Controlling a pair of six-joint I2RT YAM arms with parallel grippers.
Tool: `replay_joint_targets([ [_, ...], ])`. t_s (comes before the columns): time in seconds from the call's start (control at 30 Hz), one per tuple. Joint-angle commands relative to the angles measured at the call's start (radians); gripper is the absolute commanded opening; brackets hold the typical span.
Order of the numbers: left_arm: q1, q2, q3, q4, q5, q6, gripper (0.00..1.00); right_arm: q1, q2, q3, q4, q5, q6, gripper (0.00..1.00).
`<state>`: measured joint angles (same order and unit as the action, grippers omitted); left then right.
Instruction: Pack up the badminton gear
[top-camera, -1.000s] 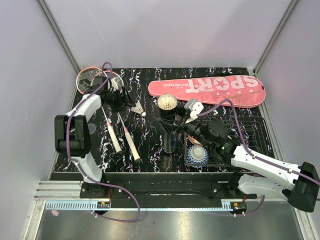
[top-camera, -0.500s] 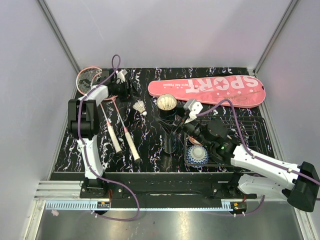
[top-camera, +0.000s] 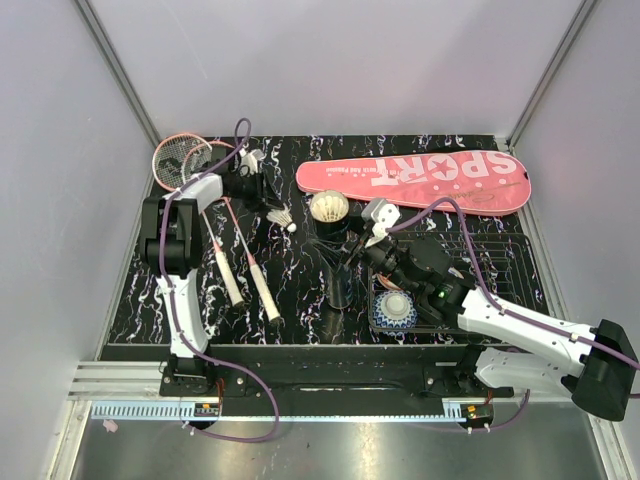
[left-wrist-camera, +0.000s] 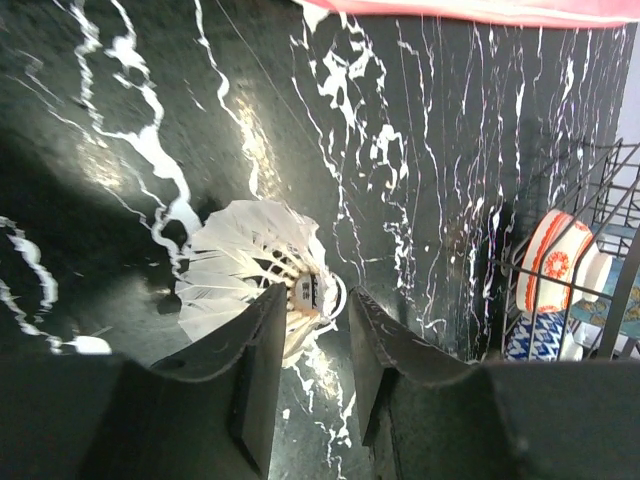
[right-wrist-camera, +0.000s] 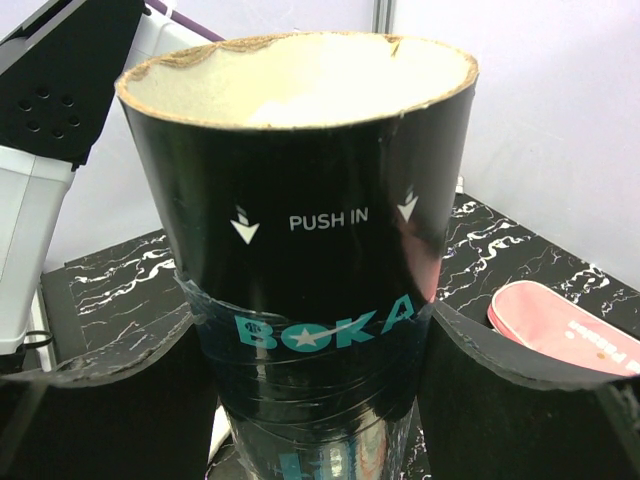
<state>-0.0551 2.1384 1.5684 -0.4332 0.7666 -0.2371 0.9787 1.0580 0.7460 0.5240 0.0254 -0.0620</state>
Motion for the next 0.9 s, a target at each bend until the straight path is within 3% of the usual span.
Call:
replay_joint_targets([
  [0.0, -0.035, 0.001, 0.004, -0.035, -0.007, 0.028, 0.34, -0.005, -0.026, 0.041, 0.062, -0.015, 0.002, 0.41],
  [0.13, -0.042, -0.032, -0.001, -0.056, -0.021, 0.01, 0.17, -0.006, -0.033, 0.036, 0.057, -0.01, -0.002, 0.41],
  [0.27, -0.042, -0.252, 0.022, -0.149, -0.139, -0.018, 0.0, -0.006, -0.006, 0.072, 0.005, -0.007, -0.015, 0.41],
  [0.47, -0.055, -0.663, 0.113, -0.335, -0.421, -0.071, 0.0, -0.02, 0.12, 0.211, -0.119, 0.019, -0.056, 0.41],
  [0.63, -0.095, -0.905, 0.121, -0.343, -0.454, -0.082, 0.0, -0.106, 0.267, 0.35, -0.199, -0.105, -0.085, 0.41],
  [0.87, -0.157, -1.147, 0.101, -0.274, -0.34, 0.071, 0.0, -0.126, 0.379, 0.487, -0.326, -0.277, -0.259, 0.39],
])
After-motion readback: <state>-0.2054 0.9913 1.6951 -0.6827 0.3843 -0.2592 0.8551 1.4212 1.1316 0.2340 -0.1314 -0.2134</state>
